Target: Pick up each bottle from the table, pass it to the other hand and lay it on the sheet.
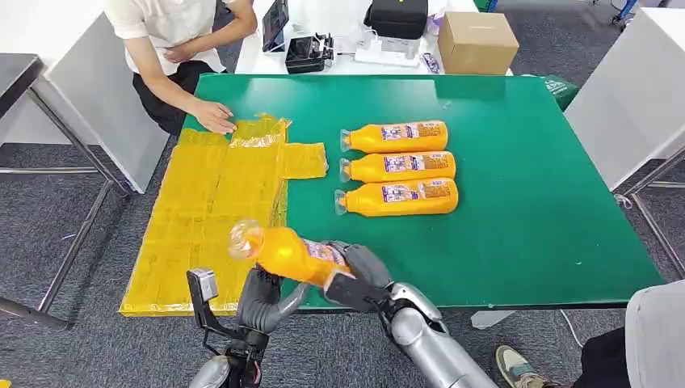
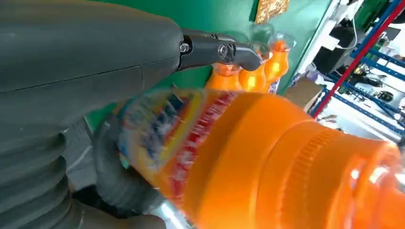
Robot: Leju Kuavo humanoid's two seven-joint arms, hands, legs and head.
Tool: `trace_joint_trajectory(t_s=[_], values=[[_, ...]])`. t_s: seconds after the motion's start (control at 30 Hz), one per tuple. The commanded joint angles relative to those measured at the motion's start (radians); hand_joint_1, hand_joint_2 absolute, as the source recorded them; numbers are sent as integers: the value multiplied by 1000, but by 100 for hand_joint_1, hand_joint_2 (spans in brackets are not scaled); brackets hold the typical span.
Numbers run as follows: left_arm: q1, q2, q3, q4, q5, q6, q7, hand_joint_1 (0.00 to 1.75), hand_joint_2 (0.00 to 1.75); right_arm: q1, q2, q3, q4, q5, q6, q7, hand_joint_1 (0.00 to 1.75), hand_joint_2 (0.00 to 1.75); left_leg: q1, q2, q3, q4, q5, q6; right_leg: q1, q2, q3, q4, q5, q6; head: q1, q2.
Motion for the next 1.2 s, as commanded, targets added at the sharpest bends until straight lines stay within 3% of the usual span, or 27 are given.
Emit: trace_joint_trajectory(t_s=[0.03,0.4,0.43,0.47,0.73,0.77,0.8,0.83,0.87,0.97,1.0,1.2], values=[[-57,11,-4,46,48,-38,0,0,175,-96,33,126,149,-2,8,-7,175,175,-1,2,3,-1,0,0,0,1,2,0,0,-1,0,0],[-66,11,11,24,36,-21,-20,0,175,-78,30,148,139,-24,20,-10,175,175,-1,1,4,-1,0,0,0,-1,3,0,-1,-1,0,0],[-66,10,14,20,38,-22,-20,24,175,-74,29,153,137,-24,20,-12,175,175,0,1,2,-1,0,0,0,-1,2,0,0,-1,0,0],[-69,9,17,18,39,-22,-23,175,175,-70,29,158,137,-24,22,-13,175,175,-1,1,4,-1,0,-1,0,-1,4,0,-1,-1,0,0],[-60,9,33,-8,45,-19,-35,175,175,-41,32,160,128,-50,33,-21,171,175,0,0,2,-1,0,0,0,-1,2,0,0,-1,0,0],[-55,14,34,-20,16,0,-49,175,175,-37,25,177,117,-36,30,-18,162,175,0,0,4,-1,0,-1,0,-2,4,-1,-1,-1,0,0],[-54,16,37,-25,13,1,-48,175,175,-31,26,182,115,-33,28,-15,140,175,0,0,4,-1,0,0,0,-2,3,-1,-1,-1,0,0],[-52,16,41,-33,15,1,-47,175,175,-24,30,182,112,-35,21,-12,49,175,0,0,2,-1,0,0,1,-1,2,-1,0,-1,0,0],[-43,16,49,-50,31,-9,-40,175,175,-13,37,177,105,-37,6,-11,0,175,0,0,4,-1,-1,0,0,-2,4,-1,-1,-1,0,0],[-15,28,52,-101,29,-15,-11,175,175,19,42,199,69,-11,-26,-19,0,175,0,1,4,-1,-1,-1,0,-1,4,0,-1,-1,0,0],[-15,28,53,-103,25,-12,-6,175,175,25,43,203,60,-3,-38,-26,0,0,0,1,2,-1,0,-1,1,-1,2,-1,-1,-1,0,0],[-11,21,69,-105,24,-10,0,175,175,36,48,211,42,-1,-64,-64,0,0,0,1,2,-1,0,-1,0,-1,1,0,-1,-1,0,0]])
